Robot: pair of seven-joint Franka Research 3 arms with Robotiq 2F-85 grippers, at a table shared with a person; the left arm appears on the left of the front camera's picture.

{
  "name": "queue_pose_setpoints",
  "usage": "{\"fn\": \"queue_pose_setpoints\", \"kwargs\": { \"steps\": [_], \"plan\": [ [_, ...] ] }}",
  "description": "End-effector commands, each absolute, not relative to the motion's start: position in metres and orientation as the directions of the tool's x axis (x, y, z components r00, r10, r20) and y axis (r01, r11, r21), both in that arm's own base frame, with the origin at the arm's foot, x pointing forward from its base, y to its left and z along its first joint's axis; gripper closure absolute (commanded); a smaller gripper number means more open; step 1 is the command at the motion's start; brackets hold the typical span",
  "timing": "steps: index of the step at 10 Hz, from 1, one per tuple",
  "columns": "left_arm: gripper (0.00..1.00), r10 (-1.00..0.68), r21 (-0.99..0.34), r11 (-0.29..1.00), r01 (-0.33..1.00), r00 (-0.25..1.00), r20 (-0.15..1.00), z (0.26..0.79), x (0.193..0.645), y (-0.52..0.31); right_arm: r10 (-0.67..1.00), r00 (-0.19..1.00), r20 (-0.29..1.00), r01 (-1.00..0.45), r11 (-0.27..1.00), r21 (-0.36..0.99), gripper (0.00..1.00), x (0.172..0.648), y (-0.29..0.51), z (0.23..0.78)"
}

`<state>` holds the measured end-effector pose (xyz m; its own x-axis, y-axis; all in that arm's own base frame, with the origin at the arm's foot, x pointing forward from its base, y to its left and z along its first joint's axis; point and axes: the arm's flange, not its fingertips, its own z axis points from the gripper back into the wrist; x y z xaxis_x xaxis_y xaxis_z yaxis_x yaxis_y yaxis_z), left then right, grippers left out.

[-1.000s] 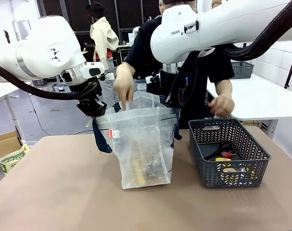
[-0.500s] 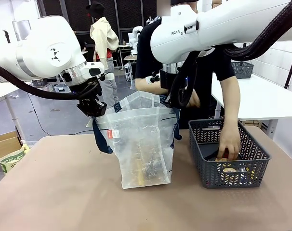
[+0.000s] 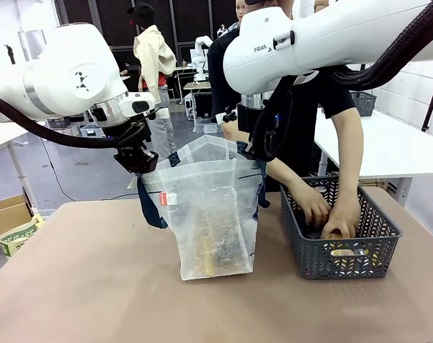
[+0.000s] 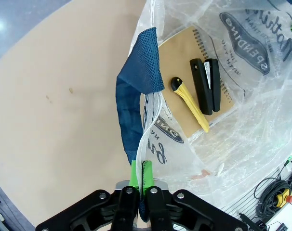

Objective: Transfer purchased items from the store into the shopping bag.
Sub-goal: Move the Reusable shopping bag to the right side of the table.

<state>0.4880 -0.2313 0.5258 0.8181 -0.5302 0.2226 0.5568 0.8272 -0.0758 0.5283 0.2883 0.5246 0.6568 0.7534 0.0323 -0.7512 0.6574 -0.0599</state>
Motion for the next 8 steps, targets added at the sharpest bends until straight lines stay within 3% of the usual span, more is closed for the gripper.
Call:
{"fn": "queue_pose_setpoints", "kwargs": {
  "steps": [1, 8],
  "plan": [
    [1.00, -0.523, -0.074, 0.834, 0.547, 0.825, 0.215, 0.5253, 0.4874, -0.2284, 0.751, 0.659, 0.032, -0.749, 0.660, -0.062, 1.00, 0.5287, 0.2864, 0.5250],
    [1.00, -0.523, -0.074, 0.834, 0.547, 0.825, 0.215, 0.5253, 0.4874, -0.2284, 0.751, 0.659, 0.032, -0.749, 0.660, -0.062, 1.00, 0.5287, 0.2864, 0.5250]
  ]
}}
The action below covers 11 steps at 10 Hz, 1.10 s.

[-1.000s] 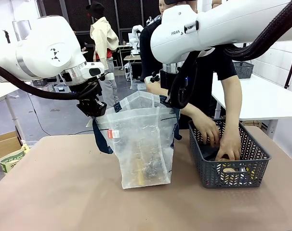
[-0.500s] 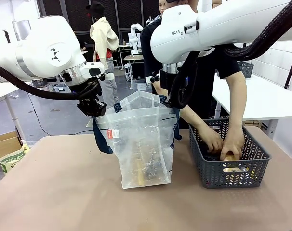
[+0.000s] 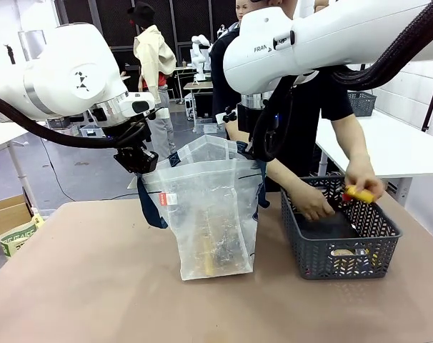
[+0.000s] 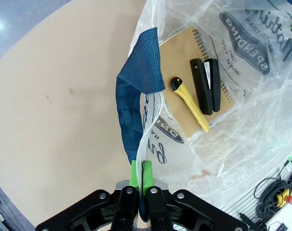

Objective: Transfer purchased items from the store into the shopping bag.
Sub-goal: Move the Reusable shopping bag to the right side of the table.

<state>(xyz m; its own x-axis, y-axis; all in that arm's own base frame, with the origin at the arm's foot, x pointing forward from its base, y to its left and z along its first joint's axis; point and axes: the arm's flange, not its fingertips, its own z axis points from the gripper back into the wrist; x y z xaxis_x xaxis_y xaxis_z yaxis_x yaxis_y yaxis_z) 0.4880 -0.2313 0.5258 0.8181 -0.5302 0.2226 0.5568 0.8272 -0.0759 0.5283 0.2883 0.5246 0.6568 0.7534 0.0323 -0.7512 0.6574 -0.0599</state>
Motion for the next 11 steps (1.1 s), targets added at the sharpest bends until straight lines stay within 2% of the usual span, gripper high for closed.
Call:
{"fn": "queue_pose_setpoints", "kwargs": {
  "steps": [1, 11],
  "plan": [
    [1.00, -0.523, -0.074, 0.834, 0.547, 0.825, 0.215, 0.5253, 0.4874, -0.2284, 0.751, 0.659, 0.032, -0.749, 0.660, -0.062, 1.00, 0.5287, 0.2864, 0.5250],
    [1.00, -0.523, -0.074, 0.834, 0.547, 0.825, 0.215, 0.5253, 0.4874, -0.2284, 0.751, 0.659, 0.032, -0.749, 0.660, -0.062, 1.00, 0.5287, 0.2864, 0.5250]
  ]
}}
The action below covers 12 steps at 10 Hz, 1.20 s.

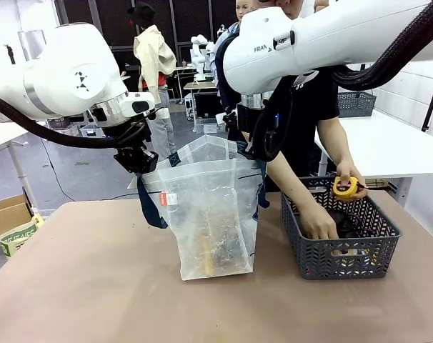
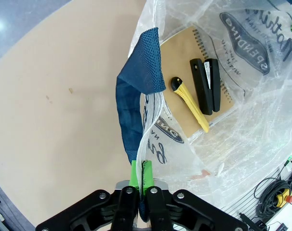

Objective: Transfer purchased items from the store into the shopping bag.
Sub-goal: Move the Reusable shopping bag to the right side of the table.

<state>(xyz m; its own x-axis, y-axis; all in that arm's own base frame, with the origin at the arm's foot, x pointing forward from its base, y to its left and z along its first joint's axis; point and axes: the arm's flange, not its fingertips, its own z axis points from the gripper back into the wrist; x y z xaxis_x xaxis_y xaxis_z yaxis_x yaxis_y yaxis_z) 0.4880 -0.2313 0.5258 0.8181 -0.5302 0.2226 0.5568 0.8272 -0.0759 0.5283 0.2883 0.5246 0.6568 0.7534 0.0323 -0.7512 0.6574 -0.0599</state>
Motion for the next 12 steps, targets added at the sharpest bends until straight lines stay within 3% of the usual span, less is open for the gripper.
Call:
{"fn": "queue_pose_setpoints", "kwargs": {
  "steps": [1, 12],
  "plan": [
    [1.00, -0.523, -0.074, 0.834, 0.547, 0.825, 0.215, 0.5253, 0.4874, -0.2284, 0.751, 0.659, 0.032, -0.749, 0.660, -0.062, 1.00, 0.5287, 0.2864, 0.5250],
    [1.00, -0.523, -0.074, 0.834, 0.547, 0.825, 0.215, 0.5253, 0.4874, -0.2284, 0.751, 0.659, 0.032, -0.749, 0.660, -0.062, 1.00, 0.5287, 0.2864, 0.5250]
  ]
}}
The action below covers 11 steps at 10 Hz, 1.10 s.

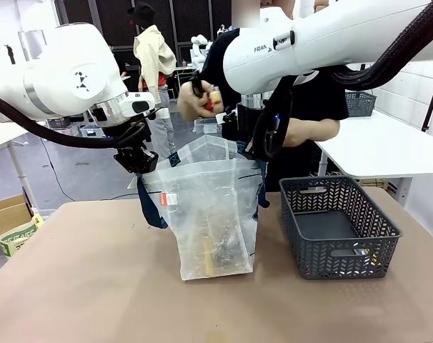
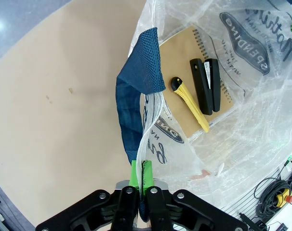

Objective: Transfer purchased items from the store into the shopping bag.
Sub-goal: Move the Reusable shopping bag to the right side of the table.

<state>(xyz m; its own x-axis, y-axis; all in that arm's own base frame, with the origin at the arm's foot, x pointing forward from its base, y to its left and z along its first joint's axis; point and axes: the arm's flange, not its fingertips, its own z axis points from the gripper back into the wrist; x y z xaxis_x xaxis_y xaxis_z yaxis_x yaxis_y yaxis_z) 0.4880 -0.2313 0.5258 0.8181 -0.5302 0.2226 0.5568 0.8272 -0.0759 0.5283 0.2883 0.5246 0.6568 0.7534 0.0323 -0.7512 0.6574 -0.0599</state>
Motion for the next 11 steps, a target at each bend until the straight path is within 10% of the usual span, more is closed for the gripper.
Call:
{"fn": "queue_pose_setpoints", "kwargs": {
  "steps": [1, 11],
  "plan": [
    [1.00, -0.523, -0.074, 0.834, 0.547, 0.825, 0.215, 0.5253, 0.4874, -0.2284, 0.751, 0.659, 0.032, -0.749, 0.660, -0.062, 1.00, 0.5287, 0.2864, 0.5250],
    [1.00, -0.523, -0.074, 0.834, 0.547, 0.825, 0.215, 0.5253, 0.4874, -0.2284, 0.751, 0.659, 0.032, -0.749, 0.660, -0.062, 1.00, 0.5287, 0.2864, 0.5250]
  ]
}}
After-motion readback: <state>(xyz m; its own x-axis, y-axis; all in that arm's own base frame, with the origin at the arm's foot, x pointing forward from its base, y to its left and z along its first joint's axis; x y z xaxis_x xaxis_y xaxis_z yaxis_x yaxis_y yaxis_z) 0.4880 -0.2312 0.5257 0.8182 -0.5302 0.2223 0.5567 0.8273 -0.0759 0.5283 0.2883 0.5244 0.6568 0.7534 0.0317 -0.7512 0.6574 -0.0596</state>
